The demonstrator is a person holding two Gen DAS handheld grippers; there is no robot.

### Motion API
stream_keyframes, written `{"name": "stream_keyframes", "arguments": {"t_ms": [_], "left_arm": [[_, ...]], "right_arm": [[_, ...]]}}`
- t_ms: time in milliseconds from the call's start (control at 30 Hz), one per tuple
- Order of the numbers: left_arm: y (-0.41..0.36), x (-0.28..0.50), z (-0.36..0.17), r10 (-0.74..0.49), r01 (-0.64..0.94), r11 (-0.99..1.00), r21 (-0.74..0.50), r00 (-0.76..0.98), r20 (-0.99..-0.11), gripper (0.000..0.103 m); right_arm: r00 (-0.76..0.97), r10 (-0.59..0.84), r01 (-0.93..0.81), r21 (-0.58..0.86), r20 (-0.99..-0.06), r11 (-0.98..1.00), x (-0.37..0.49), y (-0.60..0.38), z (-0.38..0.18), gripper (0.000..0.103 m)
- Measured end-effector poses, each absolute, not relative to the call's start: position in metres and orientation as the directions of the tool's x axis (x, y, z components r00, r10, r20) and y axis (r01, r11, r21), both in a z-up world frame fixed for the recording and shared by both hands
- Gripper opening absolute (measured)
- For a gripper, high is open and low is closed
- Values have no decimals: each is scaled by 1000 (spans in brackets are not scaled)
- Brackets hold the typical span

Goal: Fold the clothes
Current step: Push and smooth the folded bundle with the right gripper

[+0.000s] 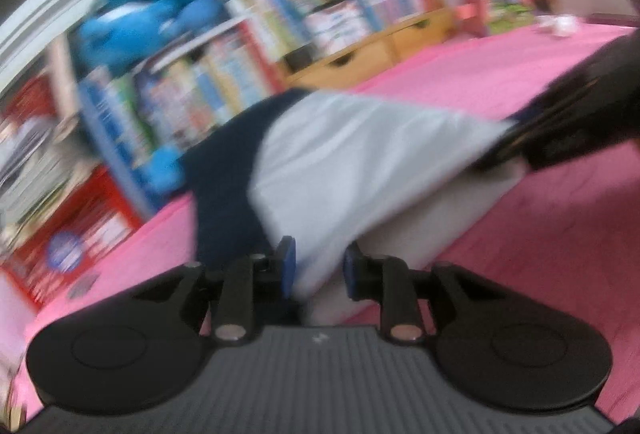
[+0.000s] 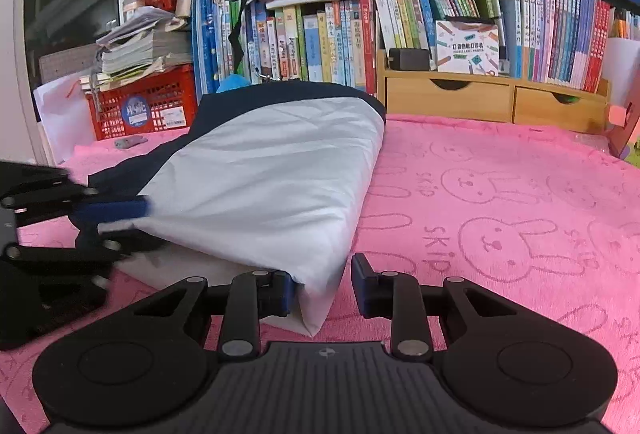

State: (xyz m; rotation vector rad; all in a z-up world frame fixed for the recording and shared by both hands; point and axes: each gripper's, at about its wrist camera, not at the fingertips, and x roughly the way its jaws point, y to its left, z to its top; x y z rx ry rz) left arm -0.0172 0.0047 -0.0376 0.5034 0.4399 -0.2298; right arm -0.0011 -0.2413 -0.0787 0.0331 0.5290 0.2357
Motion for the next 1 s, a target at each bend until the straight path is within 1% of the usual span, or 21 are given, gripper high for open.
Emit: {"name": "stream_keyframes", "arguments": {"t_ms": [33,133,367,500,533,633,767,867,1000], "left_arm": [[13,-19,-37,-83,295,865,407,883,-462,28],[31,-23,-36,-29,242,887,393,879,-476,28],[48,-25,-33,18,181,921,346,865,-501,28],[59,-30,-28,-21,187,945,270,855,-518,28],[62,-31,-26,-33,189,950,250,853,-521,28],[66,-33,-25,-65,200,960,197,841,-536,28],[62,-31,-25,-83,190,972,141,832,-549,27],[51,-35,-25,-110,199,974,111,835,-539,28],[30,-41,-23,-213,293,954,71,823,-527,30]], "right_arm": [[835,234,-216,94,-498,972,-1,-242,-79,30],[831,236,-220,92,-504,971,0,-241,-79,30],[825,228,-208,97,-517,973,2,-242,-81,30],[823,221,-207,86,-524,975,3,-241,-81,31],[823,216,-209,74,-526,975,2,-239,-81,33],[820,200,-222,24,-536,975,-2,-232,-83,38],[829,172,-237,-55,-532,970,-8,-221,-85,38],[827,175,-235,-46,-535,971,-8,-221,-85,40],[823,181,-228,-22,-538,973,-6,-226,-86,43]]}}
